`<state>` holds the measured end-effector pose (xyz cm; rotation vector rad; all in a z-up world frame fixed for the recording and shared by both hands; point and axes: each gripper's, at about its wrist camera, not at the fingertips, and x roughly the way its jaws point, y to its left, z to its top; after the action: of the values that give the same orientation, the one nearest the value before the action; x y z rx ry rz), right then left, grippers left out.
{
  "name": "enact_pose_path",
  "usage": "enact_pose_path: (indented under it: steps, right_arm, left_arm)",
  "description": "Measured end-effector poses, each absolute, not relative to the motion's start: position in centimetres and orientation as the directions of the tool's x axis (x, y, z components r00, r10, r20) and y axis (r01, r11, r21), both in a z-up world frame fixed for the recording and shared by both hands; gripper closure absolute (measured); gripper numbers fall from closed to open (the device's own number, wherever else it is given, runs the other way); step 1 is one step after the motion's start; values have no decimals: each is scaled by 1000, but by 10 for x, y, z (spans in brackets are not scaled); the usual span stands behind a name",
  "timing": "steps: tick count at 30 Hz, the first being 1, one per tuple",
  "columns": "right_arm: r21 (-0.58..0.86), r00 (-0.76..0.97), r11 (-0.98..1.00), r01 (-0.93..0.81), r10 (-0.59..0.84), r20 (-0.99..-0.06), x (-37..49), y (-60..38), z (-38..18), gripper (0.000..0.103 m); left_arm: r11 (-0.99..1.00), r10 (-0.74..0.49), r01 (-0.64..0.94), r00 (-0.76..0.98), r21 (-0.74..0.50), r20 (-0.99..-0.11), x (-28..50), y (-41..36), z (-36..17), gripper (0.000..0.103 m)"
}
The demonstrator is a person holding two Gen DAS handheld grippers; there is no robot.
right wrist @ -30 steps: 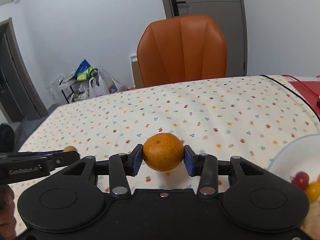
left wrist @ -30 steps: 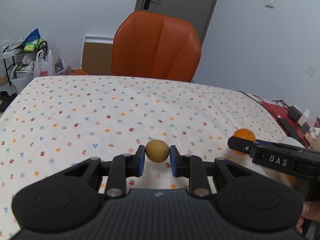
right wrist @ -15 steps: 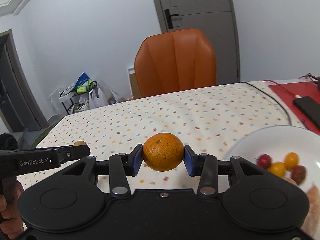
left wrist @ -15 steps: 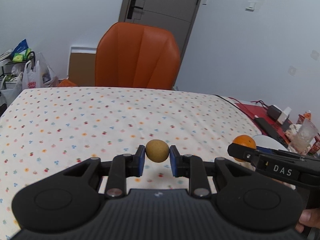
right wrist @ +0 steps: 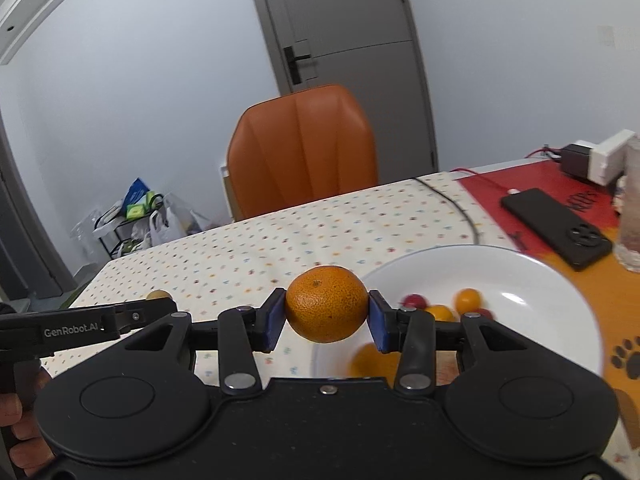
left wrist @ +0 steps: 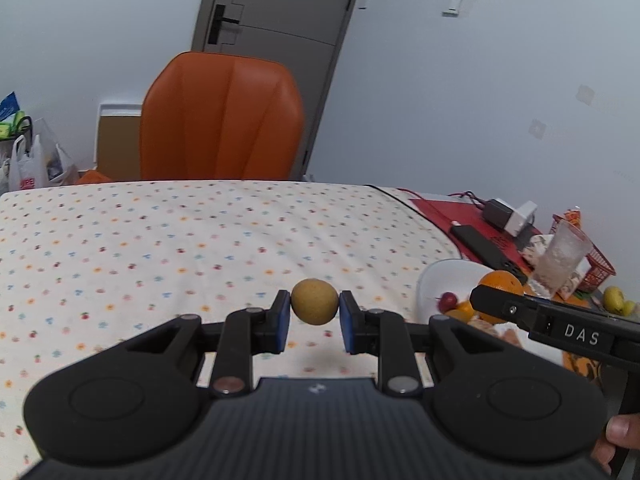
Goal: Organize fruits
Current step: 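Carry the yellow-green fruit and orange in both tools over the plate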
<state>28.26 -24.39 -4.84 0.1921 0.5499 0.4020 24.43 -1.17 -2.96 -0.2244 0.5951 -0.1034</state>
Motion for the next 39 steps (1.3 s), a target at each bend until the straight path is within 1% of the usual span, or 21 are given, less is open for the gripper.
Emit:
enact_pose_path:
  steps: [12,27,39]
  right_arm:
    - [282,822,929,-238,347,-452,259,-295,-50,62]
    - [294,859,946,-136,261,-441,240,-355,-55,62]
    - [326,871,940,-103,243,-426,235,-393,-56,62]
  left_arm:
    - [962,-246,136,812,-238,-529,239,-68,-24,79]
    - [937,-346,258,771,-234,-535,241,-135,-29,79]
    - [923,-385,306,737,-235,-556,252,-173,-40,79]
